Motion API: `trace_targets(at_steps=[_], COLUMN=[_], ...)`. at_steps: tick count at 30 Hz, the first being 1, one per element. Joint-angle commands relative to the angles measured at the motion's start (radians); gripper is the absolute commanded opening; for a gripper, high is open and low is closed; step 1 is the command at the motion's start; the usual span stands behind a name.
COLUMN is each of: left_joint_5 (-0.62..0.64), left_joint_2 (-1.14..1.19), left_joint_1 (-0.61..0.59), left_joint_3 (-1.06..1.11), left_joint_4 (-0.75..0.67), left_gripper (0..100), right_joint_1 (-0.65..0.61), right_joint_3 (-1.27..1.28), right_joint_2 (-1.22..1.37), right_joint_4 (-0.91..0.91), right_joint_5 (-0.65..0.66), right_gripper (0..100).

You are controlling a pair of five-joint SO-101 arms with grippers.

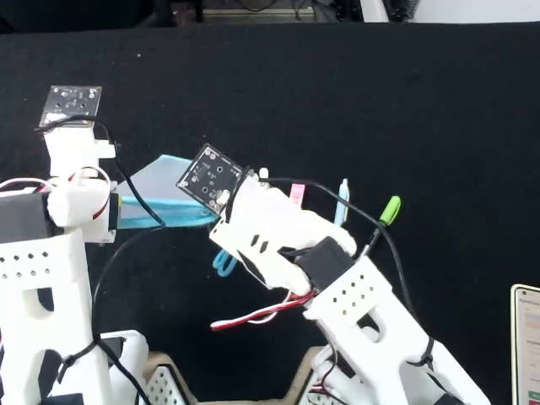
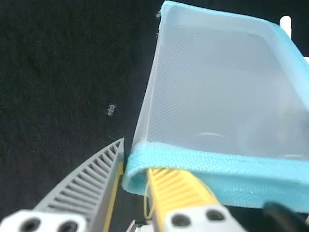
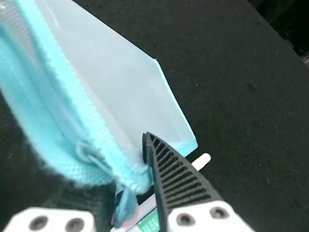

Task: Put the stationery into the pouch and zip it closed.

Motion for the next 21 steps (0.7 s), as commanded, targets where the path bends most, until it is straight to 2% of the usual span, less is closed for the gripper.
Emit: trace_targets(at_steps=[1, 15, 18, 19, 21], left_joint_5=[0.015, 0.023, 0.025, 0.025, 0.025], left_joint_2=[0.005, 0.005, 0.005, 0.003, -0.014], left_joint_1=[-0.001, 0.001, -0.001, 0.001, 0.001], left_joint_3=[0.030, 0.156, 0.127, 0.104, 0.045], left_joint_4=[-0.087, -0.296, -0.279, -0.255, -0.178], left_gripper=[11, 11, 7, 3, 4], right_joint_1=[0.029, 0.031, 0.031, 0.031, 0.031], right_joint_3=[-0.056, -0.018, -0.016, -0.016, -0.016], right_joint_2=[-0.039, -0.044, -0.041, -0.039, -0.038], right_joint_4=[0.009, 0.000, -0.028, -0.038, -0.069], right_joint_5=[-0.012, -0.012, -0.012, -0.012, -0.018], right_gripper=[1.1, 1.1, 1.1, 1.1, 1.1])
